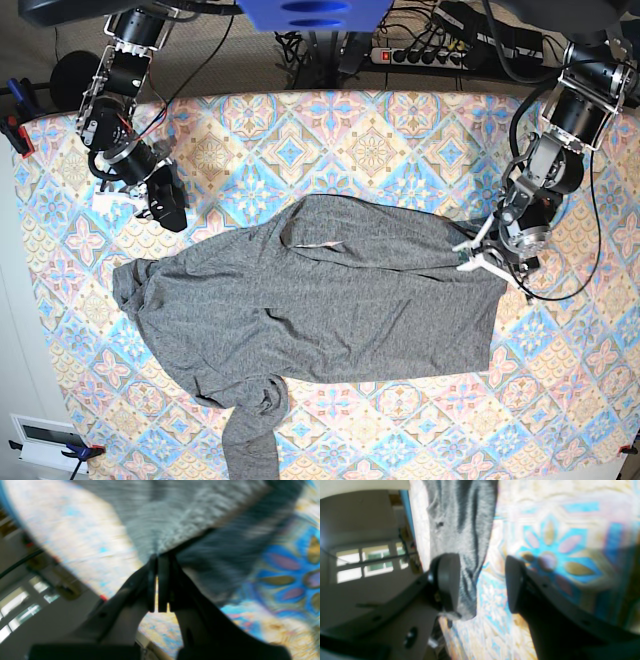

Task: Layout the t-shirt on the table in an organized manner, then fold the t-shirt properly
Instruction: 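Grasp the sleeve fabric near the shirt edge with the left gripper, then pull the grasped sleeve with the left gripper away from the shirt body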

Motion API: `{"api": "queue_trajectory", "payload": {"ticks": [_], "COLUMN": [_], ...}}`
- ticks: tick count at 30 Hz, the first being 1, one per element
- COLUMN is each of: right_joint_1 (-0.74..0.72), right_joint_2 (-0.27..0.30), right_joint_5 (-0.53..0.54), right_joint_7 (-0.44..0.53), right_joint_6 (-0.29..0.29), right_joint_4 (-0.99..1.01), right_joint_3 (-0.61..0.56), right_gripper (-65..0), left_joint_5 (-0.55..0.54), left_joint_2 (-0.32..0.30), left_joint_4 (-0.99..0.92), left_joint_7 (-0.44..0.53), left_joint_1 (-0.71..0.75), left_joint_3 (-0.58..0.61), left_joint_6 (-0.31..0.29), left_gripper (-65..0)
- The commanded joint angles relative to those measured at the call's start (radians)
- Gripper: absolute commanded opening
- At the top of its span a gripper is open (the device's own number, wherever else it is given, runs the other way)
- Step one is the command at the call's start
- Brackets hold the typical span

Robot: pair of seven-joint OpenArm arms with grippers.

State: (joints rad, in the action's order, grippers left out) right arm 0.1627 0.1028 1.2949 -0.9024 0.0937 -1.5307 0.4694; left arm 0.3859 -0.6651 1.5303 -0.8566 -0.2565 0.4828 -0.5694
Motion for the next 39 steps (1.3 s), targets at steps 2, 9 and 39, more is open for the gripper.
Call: {"api": "queue_trajectory", "payload": {"ticks": [2,9,39], "right_joint_1": [-0.013,-0.002,-0.001], "right_joint_2": [0.015,0.016,0.016], "right_joint_5": [0.027,0.027,0.025], "right_joint_7": [0.004,0.006,0.001], "right_joint_6": [-0.015,-0.015,-0.015], "right_joint_4": [-0.024,-0.018,-0.012], "right_joint_3": [0.007,0.007,0.004], "right_gripper": [-37.0,-37.0,-37.0], "left_joint_5": [0.012,0.003,-0.694], "left_joint_2": [-0.015,-0.058,-0.370], "left_joint_4": [0.085,0.293,0.496], "left_joint_7": [-0.002,-0.088,-0.114], "left_joint_1": [0.015,0.156,0.316], "left_joint_3": [-0.049,-0.066,-0.074], "left_joint_6": [0.013,0.007,-0.129], "left_gripper": [-65.0,-65.0,-65.0]}}
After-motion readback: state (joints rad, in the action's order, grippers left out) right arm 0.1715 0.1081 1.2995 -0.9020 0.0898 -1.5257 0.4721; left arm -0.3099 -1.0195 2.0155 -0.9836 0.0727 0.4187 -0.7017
